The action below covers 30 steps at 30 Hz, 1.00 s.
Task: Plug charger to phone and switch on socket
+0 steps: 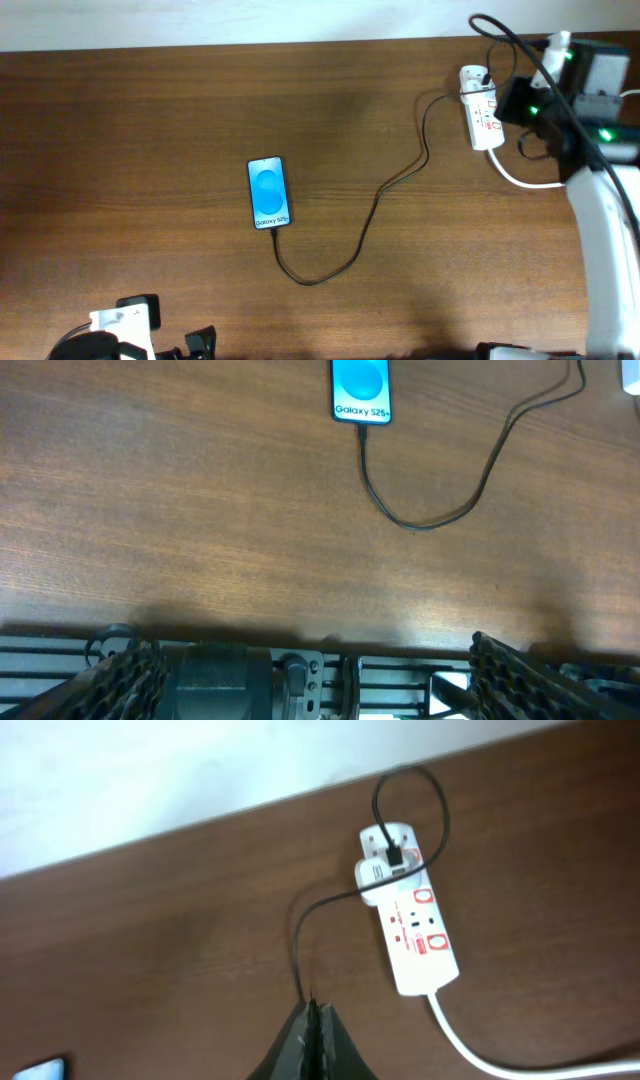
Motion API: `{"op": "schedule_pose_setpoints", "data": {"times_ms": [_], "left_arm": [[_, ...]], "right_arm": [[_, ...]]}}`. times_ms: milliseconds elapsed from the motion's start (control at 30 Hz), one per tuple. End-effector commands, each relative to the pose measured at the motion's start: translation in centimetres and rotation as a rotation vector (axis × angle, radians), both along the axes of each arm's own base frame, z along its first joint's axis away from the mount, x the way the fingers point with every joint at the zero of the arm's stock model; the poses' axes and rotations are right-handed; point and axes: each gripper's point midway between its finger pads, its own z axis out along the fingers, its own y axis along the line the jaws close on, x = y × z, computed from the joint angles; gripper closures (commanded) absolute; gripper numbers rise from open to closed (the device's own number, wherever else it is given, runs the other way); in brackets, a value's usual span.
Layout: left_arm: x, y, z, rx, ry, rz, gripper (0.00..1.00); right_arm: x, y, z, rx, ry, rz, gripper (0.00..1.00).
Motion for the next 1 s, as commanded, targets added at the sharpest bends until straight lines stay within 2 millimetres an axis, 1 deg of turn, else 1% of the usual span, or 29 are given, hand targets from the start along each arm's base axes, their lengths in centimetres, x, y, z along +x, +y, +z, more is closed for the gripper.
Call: {"op": "schedule_pose_setpoints", "data": {"times_ms": [0,100,200,333,467,567,600,633,667,700,733,767,900,967], "left_arm": [[-0.1,-0.1,0.0,-0.013,-0.003,0.007,0.01],[-0.1,-0.1,0.0,-0.013,-0.004,0.007,0.01],[-0.1,-0.1,0.0,-0.013,-0.003,0.007,0.00],[-0.1,-0.1,0.0,-0.013,-0.004,0.007,0.01],[-0.1,-0.1,0.0,-0.013,-0.003,0.007,0.01],[-0.1,-0.1,0.0,-0.013,-0.003,0.007,0.01],[-0.1,-0.1,0.0,-0.013,-0.004,0.007,0.01],[-0.1,-0.1,0.0,-0.013,-0.003,0.007,0.01],[-0.1,-0.1,0.0,-0.013,-0.003,0.007,0.01],[-0.1,-0.1,0.0,-0.013,-0.003,0.007,0.01],[-0.1,-0.1,0.0,-0.013,-0.003,0.007,0.01],[-0.1,-0.1,0.0,-0.013,-0.004,0.007,0.01],[-0.1,-0.1,0.0,-0.013,-0.003,0.007,0.01],[-0.1,-0.1,0.0,-0.013,-0.003,0.007,0.01]], "right_arm": [[-3.7,0.6,4.4,-0.008,-0.086,-0.009,0.96],[-6.8,0.9,6.7,-0.013,-0.128,-0.010,0.96],[-10.4,1.4,9.1,-0.021,-0.188,-0.009,0.96],[-14.8,1.9,11.3,-0.029,-0.257,-0.009,0.96],[-19.3,2.5,12.1,-0.033,-0.287,-0.010,0.95],[-22.2,2.8,12.1,-0.034,-0.301,-0.010,0.87],[-23.5,3.0,12.1,-0.035,-0.310,-0.010,0.76],[-24.1,3.1,12.1,-0.036,-0.317,-0.010,0.71],[-24.5,3.1,12.1,-0.036,-0.321,-0.010,0.58],[-25.0,3.2,12.1,-0.037,-0.325,-0.010,0.39],[-25.4,3.2,12.0,-0.037,-0.323,-0.010,0.11],[-25.7,3.3,11.8,-0.036,-0.317,-0.009,0.02],[-26.4,3.4,10.3,-0.029,-0.254,-0.010,0.02],[-27.1,3.4,9.0,-0.022,-0.197,-0.010,0.01]]}}
